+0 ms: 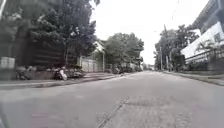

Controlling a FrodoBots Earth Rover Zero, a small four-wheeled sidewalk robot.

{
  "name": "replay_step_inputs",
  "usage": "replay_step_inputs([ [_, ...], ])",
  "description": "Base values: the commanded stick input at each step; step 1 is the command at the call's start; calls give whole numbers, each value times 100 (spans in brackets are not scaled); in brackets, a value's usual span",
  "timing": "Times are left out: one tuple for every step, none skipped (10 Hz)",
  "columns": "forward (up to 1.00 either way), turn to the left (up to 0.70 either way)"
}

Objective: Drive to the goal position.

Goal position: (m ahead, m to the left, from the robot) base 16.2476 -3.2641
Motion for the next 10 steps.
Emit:
replay_step_inputs([
  [100, 0],
  [100, 0],
  [100, 0],
  [100, 0],
  [100, 0],
  [100, 0],
  [100, 0],
  [100, 0],
  [100, 0],
  [100, -12],
])
